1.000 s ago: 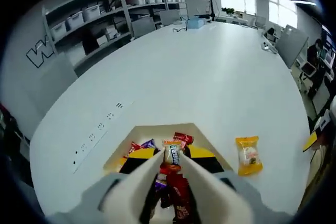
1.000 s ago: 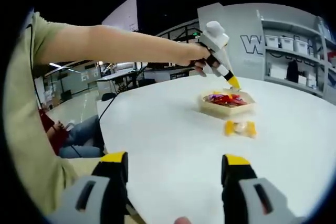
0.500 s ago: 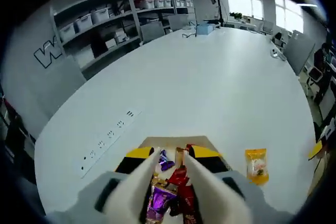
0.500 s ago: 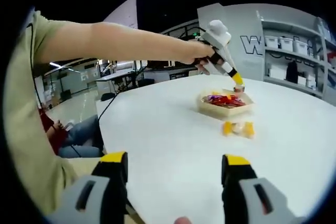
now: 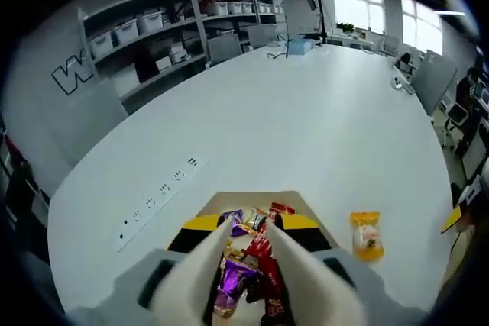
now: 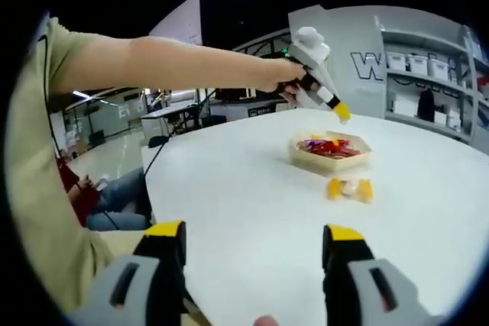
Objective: Place the target food into the container with the food tongs after gripping and lifting it, then release it inside without dropping or visibly crushing the food.
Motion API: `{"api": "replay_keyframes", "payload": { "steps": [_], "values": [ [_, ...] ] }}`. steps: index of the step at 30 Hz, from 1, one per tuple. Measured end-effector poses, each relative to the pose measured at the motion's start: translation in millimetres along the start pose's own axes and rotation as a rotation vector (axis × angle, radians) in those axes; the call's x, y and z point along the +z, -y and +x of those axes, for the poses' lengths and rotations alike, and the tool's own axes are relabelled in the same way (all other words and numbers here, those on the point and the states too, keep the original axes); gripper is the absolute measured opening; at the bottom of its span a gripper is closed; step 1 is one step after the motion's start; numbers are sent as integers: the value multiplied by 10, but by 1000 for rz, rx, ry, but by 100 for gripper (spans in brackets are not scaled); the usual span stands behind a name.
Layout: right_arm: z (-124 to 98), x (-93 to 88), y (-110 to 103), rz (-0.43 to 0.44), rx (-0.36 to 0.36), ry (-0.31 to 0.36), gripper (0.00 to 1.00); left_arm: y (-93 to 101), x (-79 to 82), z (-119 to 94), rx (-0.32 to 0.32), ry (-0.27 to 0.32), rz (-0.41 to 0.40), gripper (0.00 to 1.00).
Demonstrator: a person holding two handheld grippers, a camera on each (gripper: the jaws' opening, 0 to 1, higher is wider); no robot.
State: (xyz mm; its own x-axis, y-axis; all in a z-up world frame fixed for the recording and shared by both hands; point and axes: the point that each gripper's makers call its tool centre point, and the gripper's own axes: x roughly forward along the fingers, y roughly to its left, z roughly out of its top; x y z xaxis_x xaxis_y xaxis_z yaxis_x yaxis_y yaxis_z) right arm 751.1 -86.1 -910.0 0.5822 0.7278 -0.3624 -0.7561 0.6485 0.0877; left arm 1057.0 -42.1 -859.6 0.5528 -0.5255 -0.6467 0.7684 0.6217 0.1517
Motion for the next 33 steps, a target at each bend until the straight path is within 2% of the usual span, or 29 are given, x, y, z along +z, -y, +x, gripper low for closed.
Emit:
{"api": "replay_keyframes", "payload": {
  "steps": [4, 9, 14, 21, 25, 33],
  "values": [
    [-4, -10, -11, 0, 1, -2, 71, 29, -59, -57, -16, 7, -20, 24],
    [9, 17, -24, -5, 3, 1, 71, 116, -161, -69, -21, -14, 17, 24],
    [12, 31, -40, -13, 5, 0, 71, 235, -159, -135, -49, 6, 24, 24],
    [27, 50, -61, -14, 9, 2, 71, 426, -194, -175, -76, -6, 71, 24],
    [29, 74, -80, -21, 13, 5, 71, 596, -130, -222, -119, 18, 60, 24],
    [17, 74, -62, -21, 9, 3, 71, 1044, -190, -272, -195, 25, 118, 25]
  ]
}}
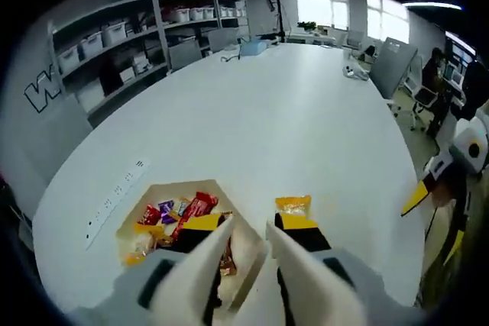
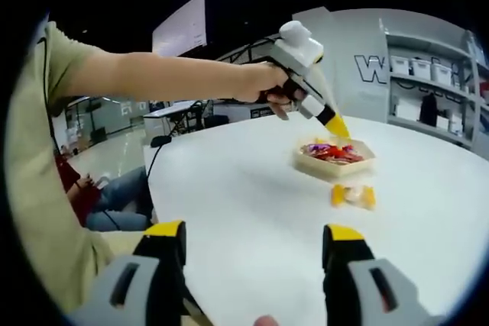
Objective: Place the target food into the container with the food tongs after gripping and lifting it, then release it inside without dropping or visibly crushing the food.
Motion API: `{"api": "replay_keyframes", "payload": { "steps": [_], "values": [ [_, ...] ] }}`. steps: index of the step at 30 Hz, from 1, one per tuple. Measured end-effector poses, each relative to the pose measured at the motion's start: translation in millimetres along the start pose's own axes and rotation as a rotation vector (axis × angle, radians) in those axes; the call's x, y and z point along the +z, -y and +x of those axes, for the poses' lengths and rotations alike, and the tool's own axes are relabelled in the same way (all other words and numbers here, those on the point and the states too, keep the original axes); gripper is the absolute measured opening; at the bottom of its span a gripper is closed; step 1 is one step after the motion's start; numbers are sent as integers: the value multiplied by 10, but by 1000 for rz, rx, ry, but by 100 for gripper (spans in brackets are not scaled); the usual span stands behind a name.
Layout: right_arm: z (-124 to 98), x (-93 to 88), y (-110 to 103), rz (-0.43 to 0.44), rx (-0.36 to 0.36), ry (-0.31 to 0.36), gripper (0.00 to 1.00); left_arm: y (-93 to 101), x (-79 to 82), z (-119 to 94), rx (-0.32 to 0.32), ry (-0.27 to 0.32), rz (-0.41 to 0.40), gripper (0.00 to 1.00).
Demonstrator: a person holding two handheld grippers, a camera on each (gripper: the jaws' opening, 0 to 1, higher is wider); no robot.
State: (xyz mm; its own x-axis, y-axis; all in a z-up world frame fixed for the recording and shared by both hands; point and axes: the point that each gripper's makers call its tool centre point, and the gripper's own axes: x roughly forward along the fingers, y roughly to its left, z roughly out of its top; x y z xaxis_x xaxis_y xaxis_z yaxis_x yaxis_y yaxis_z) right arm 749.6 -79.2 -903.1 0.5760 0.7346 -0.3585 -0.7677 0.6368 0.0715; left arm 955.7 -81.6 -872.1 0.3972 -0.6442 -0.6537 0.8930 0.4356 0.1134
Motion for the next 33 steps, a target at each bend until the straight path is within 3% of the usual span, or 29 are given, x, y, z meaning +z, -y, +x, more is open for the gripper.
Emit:
{"api": "replay_keyframes", "payload": {
  "steps": [7, 16, 28, 33],
  "values": [
    [1, -19, -3, 3, 1, -2, 71, 331, 15, 95, -64, 9, 29, 25],
    [-22, -57, 18, 11, -4, -5, 71, 468, -63, 256, -89, -6, 41, 25],
    [-36, -94, 37, 14, -7, -8, 71, 557, -207, 469, -28, -59, 112, 26],
    [-42, -100, 66, 23, -13, -5, 71, 543, -218, 519, -27, -55, 104, 26]
  ]
}}
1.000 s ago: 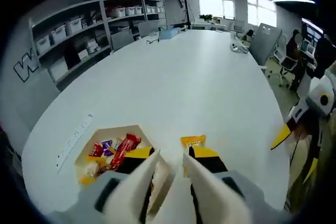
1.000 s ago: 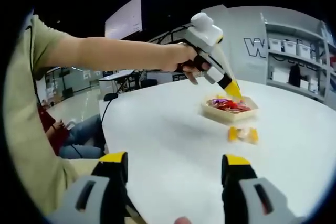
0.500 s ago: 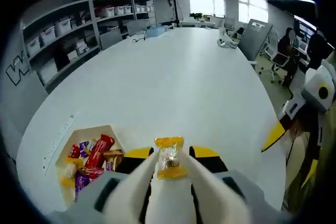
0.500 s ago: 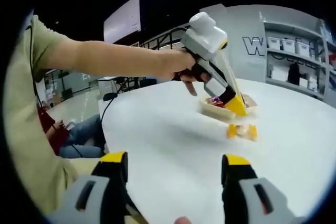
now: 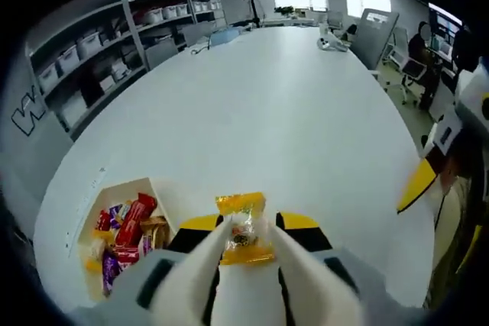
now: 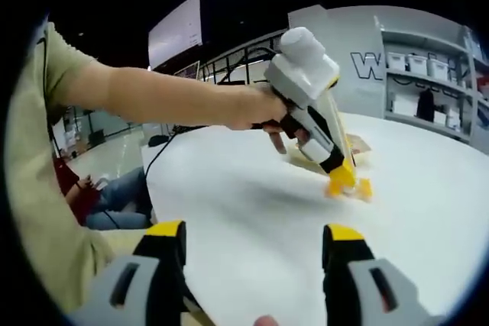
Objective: Place the target food into the container with the food tongs after gripping and lifting it, then release it inside without dropping or visibly crushing the food.
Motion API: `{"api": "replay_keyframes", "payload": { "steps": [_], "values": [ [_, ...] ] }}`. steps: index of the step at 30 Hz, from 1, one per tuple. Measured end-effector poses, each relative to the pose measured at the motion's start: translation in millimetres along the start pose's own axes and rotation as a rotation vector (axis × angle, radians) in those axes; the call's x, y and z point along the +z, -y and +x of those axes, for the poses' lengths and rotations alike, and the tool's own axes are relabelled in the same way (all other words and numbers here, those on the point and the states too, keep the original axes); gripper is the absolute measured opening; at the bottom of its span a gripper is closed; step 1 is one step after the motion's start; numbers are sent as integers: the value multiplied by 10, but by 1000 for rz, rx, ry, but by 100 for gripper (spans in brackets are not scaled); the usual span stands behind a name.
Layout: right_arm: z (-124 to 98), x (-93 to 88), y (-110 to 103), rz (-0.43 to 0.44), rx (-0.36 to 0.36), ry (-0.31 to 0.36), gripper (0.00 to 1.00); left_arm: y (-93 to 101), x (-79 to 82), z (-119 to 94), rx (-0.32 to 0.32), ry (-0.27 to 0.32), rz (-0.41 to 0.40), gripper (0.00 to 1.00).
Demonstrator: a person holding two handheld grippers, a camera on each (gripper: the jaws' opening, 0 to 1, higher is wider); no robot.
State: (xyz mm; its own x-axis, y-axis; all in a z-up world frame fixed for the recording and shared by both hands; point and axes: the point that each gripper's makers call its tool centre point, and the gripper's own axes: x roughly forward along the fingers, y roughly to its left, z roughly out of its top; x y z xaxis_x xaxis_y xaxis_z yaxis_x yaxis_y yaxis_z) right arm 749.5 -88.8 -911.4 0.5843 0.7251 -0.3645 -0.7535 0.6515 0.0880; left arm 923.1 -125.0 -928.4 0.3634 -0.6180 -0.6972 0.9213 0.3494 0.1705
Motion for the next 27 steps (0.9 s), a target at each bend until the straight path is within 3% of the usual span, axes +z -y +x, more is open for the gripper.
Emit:
{"api": "replay_keyframes", "payload": {
  "steps": [5, 10, 12, 15, 27],
  "values": [
    [4, -1, -24, -6, 5, -1, 71, -43, -54, 47, 10, -2, -5, 26],
    [-2, -9, 0, 2, 1, -2, 71, -49, -68, 11, -31, 5, -55, 25],
    [1, -2, -6, 0, 2, -1, 71, -21, -94, -8, -49, 2, -54, 25],
    [15, -12, -16, 1, 6, -3, 71, 92, -135, -84, -131, -3, -64, 25],
    [40, -3, -42, -3, 12, -3, 71, 297, -345, -340, -199, -55, -48, 24]
  ]
}}
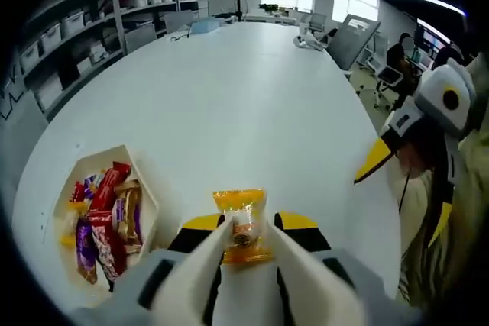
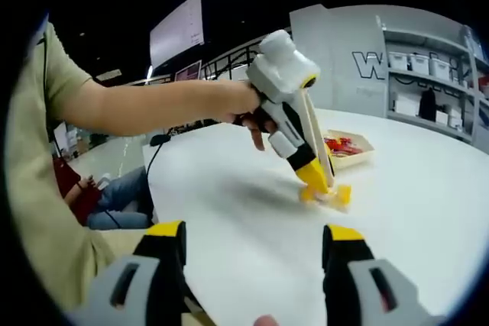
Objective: Place the target food into the container with the food tongs after gripping and lifting it, then release it inside without dropping or visibly crushing the food.
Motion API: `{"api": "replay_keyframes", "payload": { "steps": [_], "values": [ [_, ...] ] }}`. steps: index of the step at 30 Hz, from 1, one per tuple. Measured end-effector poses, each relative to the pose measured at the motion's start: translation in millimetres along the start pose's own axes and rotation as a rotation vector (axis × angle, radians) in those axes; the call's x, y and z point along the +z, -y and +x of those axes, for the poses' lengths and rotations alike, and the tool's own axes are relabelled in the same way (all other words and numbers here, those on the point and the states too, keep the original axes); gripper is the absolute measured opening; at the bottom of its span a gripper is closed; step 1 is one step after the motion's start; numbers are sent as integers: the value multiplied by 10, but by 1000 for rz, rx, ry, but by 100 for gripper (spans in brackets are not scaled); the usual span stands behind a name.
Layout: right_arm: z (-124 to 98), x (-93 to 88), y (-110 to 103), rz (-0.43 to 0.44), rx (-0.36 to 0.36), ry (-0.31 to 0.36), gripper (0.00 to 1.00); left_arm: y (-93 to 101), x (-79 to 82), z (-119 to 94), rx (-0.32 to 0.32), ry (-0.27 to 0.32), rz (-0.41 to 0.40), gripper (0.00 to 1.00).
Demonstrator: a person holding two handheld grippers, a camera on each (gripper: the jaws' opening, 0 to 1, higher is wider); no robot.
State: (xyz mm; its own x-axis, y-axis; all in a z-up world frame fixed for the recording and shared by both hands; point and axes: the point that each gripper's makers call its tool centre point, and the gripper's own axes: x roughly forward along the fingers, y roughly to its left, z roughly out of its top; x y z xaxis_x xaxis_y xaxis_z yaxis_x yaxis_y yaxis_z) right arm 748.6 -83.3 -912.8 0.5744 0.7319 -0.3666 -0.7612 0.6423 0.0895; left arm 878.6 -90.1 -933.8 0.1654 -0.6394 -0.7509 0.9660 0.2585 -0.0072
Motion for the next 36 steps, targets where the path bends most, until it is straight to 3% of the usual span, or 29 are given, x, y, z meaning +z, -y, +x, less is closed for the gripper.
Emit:
{"api": "replay_keyframes", "payload": {
  "steps": [10, 18, 29, 36],
  "values": [
    [2, 17, -8, -1, 1, 4, 71, 164, -202, -177, -6, -29, 1, 25],
    [14, 37, -16, -7, 5, 7, 71, 311, -360, -310, -24, -9, 0, 25],
    [21, 39, -38, -6, 11, 8, 70, 293, -504, -451, -2, -5, 22, 25],
    [20, 12, -25, 0, 8, 3, 70, 285, -517, -510, 44, 51, -23, 25]
  ]
}}
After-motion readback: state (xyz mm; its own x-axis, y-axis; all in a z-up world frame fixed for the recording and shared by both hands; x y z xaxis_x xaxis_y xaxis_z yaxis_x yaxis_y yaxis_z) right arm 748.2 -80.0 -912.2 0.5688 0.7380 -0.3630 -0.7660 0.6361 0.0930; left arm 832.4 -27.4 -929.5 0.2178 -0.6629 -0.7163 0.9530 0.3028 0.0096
